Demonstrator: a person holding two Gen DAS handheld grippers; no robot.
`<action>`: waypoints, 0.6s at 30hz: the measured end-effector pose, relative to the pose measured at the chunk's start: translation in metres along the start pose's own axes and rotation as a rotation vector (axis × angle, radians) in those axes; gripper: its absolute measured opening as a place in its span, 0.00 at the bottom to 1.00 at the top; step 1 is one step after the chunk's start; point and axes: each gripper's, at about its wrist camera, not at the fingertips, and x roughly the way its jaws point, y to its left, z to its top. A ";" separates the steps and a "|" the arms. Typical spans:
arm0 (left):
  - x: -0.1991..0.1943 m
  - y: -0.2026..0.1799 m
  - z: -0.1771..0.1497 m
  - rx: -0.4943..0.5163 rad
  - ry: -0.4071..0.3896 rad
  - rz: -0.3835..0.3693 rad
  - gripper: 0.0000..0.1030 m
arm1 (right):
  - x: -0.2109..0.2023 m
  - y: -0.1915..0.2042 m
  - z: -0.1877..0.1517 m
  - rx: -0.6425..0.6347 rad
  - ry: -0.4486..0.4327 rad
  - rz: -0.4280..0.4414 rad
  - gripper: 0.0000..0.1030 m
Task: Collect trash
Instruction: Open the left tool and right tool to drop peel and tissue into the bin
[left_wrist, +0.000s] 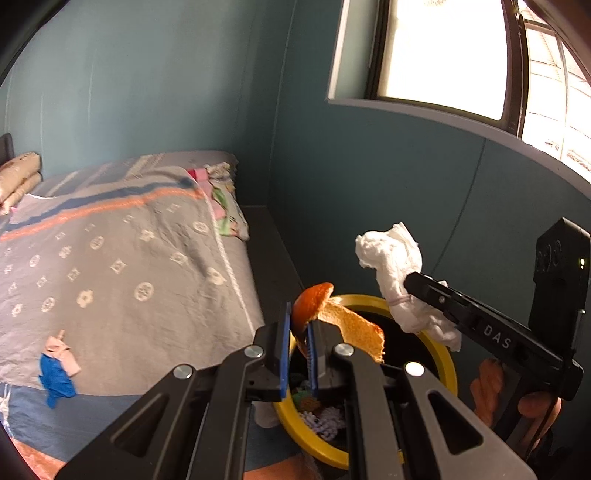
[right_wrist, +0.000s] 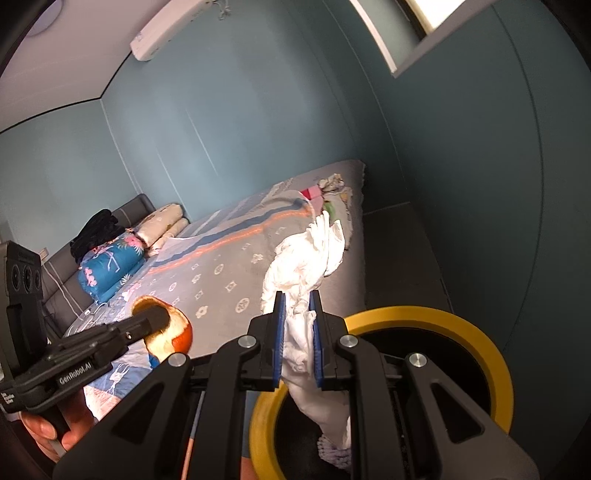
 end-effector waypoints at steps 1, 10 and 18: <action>0.003 -0.002 -0.001 0.003 0.007 -0.005 0.07 | 0.000 -0.004 0.000 0.005 0.004 0.000 0.12; 0.035 -0.017 -0.013 0.001 0.074 -0.055 0.07 | 0.008 -0.027 -0.008 0.045 0.018 -0.029 0.13; 0.046 -0.012 -0.020 -0.027 0.111 -0.061 0.20 | 0.015 -0.037 -0.010 0.084 0.024 -0.060 0.18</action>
